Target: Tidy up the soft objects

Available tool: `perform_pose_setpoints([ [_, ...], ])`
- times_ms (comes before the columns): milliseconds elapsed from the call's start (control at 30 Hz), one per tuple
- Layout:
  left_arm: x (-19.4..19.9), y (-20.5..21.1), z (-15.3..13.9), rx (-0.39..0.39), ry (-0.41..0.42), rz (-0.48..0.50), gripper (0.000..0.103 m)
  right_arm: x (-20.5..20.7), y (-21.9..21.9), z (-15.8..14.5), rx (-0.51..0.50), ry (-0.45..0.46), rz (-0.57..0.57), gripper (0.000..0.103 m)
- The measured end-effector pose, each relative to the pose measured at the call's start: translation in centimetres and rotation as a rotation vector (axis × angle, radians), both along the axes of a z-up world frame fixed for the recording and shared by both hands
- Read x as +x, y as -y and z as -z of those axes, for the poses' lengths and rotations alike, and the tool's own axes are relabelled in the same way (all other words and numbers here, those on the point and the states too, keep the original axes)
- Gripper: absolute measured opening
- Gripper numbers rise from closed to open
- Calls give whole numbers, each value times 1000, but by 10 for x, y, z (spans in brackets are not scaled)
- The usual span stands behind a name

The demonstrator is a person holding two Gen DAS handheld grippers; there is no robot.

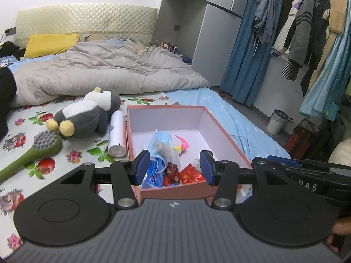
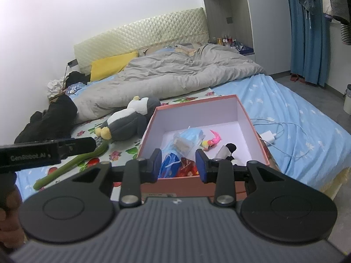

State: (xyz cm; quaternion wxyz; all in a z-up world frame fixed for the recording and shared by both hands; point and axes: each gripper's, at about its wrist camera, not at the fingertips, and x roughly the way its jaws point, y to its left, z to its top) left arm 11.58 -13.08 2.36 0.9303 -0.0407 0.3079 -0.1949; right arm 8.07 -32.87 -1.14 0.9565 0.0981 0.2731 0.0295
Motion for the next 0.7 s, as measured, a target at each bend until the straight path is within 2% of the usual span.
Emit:
perform_pose_setpoints([
  [133,-20,-2,0,9,6,-4,57,-16,-3,0,-2,4,1,37],
  [200,-27,-3,1,10,9,-8,61,-21,-4,2,-5,-2,-1,37],
  [367,-44,-3,3,20,8,-9,62,-30,-3,10,0,-23,8,37],
  [700,-56,-4,16,35,19,-43,62,-42,5,24,3,-20,11,37],
])
